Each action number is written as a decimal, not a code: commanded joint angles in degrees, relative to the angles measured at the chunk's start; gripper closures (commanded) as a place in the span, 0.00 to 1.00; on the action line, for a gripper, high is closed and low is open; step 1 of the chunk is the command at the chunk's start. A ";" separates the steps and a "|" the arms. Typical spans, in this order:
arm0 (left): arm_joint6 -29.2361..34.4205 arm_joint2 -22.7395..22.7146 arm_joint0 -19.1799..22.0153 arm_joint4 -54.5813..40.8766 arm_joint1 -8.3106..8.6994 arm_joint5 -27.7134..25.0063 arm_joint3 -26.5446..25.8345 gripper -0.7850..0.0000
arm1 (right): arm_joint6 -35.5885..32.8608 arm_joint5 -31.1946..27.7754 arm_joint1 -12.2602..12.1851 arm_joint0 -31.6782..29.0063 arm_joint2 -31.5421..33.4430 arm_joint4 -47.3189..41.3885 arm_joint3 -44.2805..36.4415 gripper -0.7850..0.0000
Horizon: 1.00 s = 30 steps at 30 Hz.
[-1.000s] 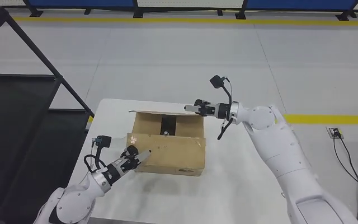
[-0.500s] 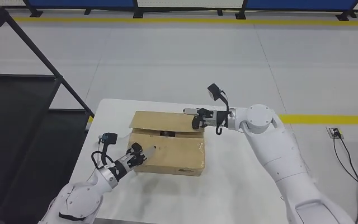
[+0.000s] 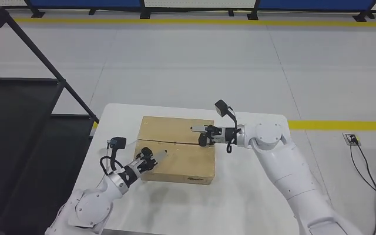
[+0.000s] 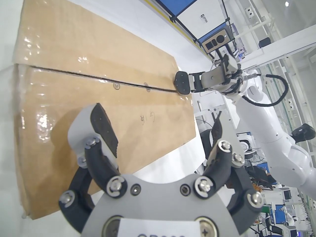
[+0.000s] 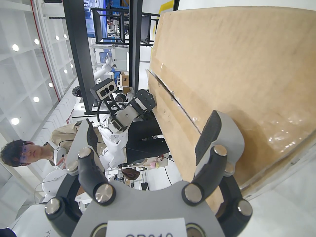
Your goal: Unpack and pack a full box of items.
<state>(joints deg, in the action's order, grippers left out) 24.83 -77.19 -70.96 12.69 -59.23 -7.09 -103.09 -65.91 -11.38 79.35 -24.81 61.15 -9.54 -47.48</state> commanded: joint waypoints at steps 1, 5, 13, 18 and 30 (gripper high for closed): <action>-0.68 -1.29 -0.81 -1.56 0.02 -0.19 -0.99 0.00 | 0.40 0.00 -0.13 -0.55 0.01 0.28 -0.51 0.00; -1.75 -6.44 -3.25 -5.18 0.33 -0.40 -3.24 0.00 | 0.65 -0.25 -0.38 -1.45 0.12 0.42 -1.65 0.00; -5.67 -20.63 -10.29 -14.69 0.81 0.19 -1.07 0.00 | 1.71 -0.19 -0.74 -2.11 0.12 1.43 -2.86 0.00; -4.46 -24.85 -13.30 -15.14 1.07 1.55 0.61 0.00 | 1.71 -0.19 -0.74 -2.11 0.12 1.43 -2.86 0.00; 0.11 -20.99 -10.02 -22.01 0.64 4.89 8.26 0.00 | 2.43 -0.11 -0.75 -2.52 0.11 1.51 -3.23 0.00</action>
<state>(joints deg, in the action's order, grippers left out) 24.26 -99.18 -81.81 -7.93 -58.49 -2.95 -96.65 -64.14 -11.56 78.60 -26.98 61.27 -8.10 -50.42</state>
